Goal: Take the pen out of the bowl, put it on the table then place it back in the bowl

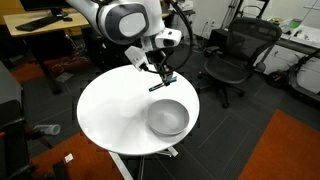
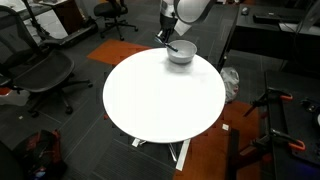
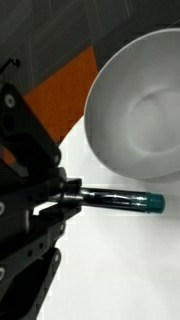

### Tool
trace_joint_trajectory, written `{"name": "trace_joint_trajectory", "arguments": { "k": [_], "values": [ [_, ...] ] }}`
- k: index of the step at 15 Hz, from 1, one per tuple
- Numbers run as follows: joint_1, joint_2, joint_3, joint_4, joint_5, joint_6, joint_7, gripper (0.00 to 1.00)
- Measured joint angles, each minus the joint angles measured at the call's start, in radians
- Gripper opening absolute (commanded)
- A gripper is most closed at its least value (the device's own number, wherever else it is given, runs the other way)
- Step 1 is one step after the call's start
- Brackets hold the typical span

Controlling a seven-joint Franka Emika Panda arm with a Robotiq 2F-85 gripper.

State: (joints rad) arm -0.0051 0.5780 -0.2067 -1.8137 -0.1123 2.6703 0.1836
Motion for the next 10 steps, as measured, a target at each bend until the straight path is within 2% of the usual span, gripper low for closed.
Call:
{"name": "trace_joint_trajectory", "arguments": {
  "k": [6,10],
  "values": [
    [-0.001,-0.03,-0.096,-0.02,-0.003,-0.001,0.091,0.05],
    [-0.017,-0.014,-0.108,-0.028,0.001,-0.004,0.121,0.05]
  ]
}}
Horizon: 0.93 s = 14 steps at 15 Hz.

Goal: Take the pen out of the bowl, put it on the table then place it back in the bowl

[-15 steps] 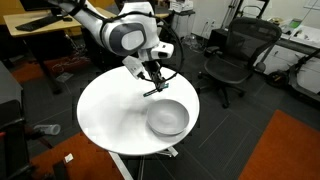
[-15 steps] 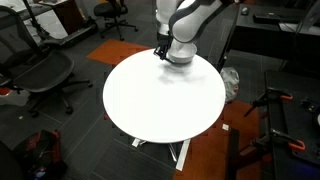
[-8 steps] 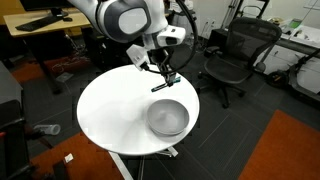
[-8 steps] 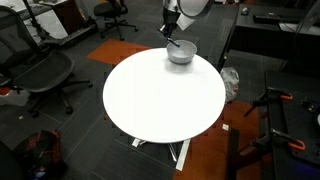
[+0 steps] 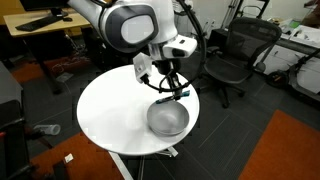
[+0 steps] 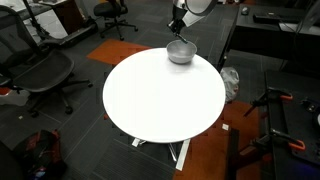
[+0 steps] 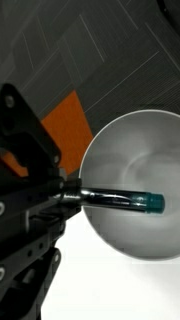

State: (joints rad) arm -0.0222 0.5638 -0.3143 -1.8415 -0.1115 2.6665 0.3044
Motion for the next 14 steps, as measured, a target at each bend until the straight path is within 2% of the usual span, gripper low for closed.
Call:
{"name": "trace_joint_trajectory", "arguments": {
  "k": [8,9,11,14],
  "values": [
    [-0.037,0.084,0.02,0.022,0.047,-0.012,0.001,0.05],
    [-0.04,0.095,0.02,0.03,0.055,-0.012,0.001,0.44],
    [-0.05,0.115,0.025,0.048,0.067,-0.012,0.001,0.51],
    [-0.067,0.138,0.038,0.068,0.082,-0.012,0.0,0.73]
  ]
}}
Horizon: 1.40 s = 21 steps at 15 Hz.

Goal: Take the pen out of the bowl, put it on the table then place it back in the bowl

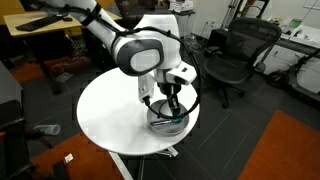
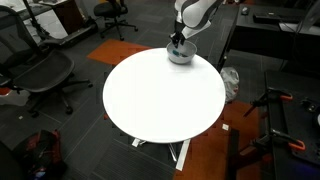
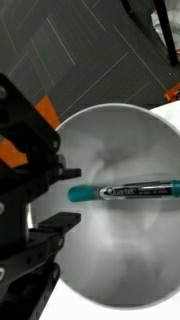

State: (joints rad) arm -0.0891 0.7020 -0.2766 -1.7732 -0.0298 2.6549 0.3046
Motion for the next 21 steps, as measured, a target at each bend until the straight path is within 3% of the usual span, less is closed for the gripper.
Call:
{"name": "trace_joint_trajectory", "arguments": {
  "k": [3,4,14,21],
  "values": [
    [-0.002,0.006,0.003,0.005,0.002,-0.001,0.0,0.97],
    [-0.001,0.006,0.003,0.005,0.002,-0.001,0.0,1.0],
    [0.044,-0.14,-0.008,-0.095,-0.015,-0.006,-0.001,1.0],
    [0.055,-0.264,-0.007,-0.178,-0.071,-0.082,-0.001,1.0]
  ]
}}
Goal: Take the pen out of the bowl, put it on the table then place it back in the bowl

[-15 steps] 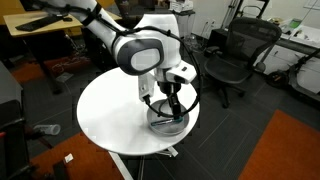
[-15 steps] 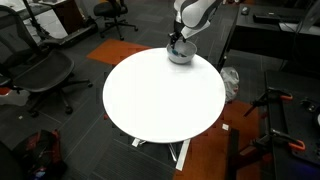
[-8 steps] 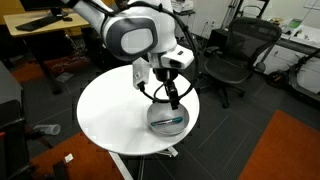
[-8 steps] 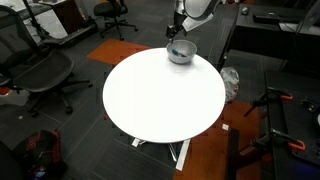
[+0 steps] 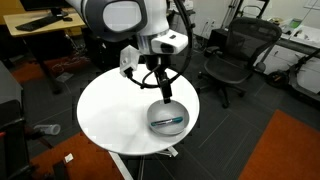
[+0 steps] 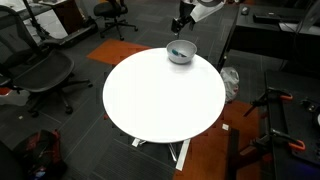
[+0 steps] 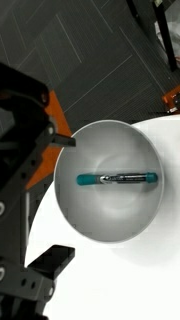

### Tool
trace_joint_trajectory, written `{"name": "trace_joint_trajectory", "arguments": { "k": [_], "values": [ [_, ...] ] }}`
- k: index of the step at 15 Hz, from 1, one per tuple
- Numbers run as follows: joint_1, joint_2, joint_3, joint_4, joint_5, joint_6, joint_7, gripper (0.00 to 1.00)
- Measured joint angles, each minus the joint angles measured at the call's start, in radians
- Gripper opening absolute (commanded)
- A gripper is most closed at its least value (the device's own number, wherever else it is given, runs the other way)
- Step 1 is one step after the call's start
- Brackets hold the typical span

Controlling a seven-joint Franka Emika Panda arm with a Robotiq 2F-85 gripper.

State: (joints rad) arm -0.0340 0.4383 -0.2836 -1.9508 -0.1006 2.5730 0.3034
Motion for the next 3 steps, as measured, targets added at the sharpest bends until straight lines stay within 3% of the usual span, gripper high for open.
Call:
{"name": "trace_joint_trajectory", "arguments": {
  "k": [3],
  "values": [
    [-0.002,0.007,0.001,0.001,0.0,0.0,0.0,1.0]
  ]
}}
